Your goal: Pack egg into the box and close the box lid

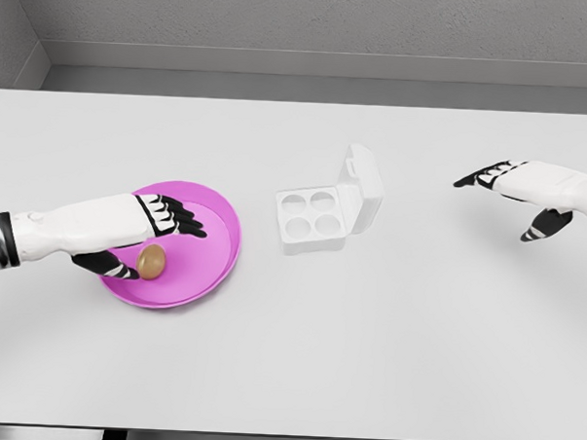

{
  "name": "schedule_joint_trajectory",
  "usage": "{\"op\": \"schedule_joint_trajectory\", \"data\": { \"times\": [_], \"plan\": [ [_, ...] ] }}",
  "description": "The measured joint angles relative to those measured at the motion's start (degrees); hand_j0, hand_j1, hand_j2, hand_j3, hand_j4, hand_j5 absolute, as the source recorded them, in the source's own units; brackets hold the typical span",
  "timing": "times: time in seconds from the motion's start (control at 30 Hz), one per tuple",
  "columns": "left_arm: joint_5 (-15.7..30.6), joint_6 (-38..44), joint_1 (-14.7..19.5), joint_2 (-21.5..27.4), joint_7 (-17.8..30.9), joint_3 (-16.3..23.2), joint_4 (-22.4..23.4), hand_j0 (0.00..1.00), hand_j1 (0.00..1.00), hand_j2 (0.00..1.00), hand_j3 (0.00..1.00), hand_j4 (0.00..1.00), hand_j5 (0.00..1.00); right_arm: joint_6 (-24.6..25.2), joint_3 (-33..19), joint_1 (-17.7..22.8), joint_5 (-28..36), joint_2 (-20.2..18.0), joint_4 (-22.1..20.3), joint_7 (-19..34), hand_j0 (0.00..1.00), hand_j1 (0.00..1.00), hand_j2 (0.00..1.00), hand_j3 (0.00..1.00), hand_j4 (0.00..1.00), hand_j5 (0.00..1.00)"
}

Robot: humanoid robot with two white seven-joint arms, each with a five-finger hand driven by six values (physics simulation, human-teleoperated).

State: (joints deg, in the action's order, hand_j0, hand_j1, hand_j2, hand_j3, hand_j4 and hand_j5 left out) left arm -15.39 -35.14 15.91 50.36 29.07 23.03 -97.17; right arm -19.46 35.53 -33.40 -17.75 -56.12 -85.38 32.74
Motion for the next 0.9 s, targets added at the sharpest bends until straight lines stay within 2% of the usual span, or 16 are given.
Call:
{"op": "schedule_joint_trajectory", "data": {
  "times": [0.37, 0.5, 0.7, 0.9],
  "plan": [
    [0.58, 0.01, -0.70, 0.35, -0.01, 0.09, 0.41, 0.95, 0.95, 0.95, 0.95, 0.95, 0.95, 0.09, 0.09, -0.26, 0.02, 0.36, 0.80, 0.52, 1.00, 1.00, 1.00, 1.00, 1.00, 1.00],
    [0.37, 0.01, -0.62, 0.34, 0.13, 0.09, 1.81, 0.98, 0.98, 0.98, 0.98, 0.98, 0.98, 0.12, 0.09, -0.18, 0.00, 0.71, 1.74, 0.58, 1.00, 1.00, 1.00, 1.00, 1.00, 1.00],
    [0.13, 0.00, -0.53, 0.11, 0.22, 0.11, 3.49, 0.98, 0.98, 0.98, 0.98, 0.98, 0.98, 0.13, 0.09, -0.09, 0.00, 0.68, 2.02, 0.56, 1.00, 1.00, 1.00, 1.00, 1.00, 1.00],
    [-0.13, 0.01, -0.44, -0.04, 0.66, 1.16, 3.64, 0.86, 0.86, 0.86, 0.86, 0.86, 0.86, 0.13, 0.03, -0.09, 0.00, 0.65, 2.07, 0.52, 1.00, 1.00, 1.00, 1.00, 1.00, 1.00]
  ]
}}
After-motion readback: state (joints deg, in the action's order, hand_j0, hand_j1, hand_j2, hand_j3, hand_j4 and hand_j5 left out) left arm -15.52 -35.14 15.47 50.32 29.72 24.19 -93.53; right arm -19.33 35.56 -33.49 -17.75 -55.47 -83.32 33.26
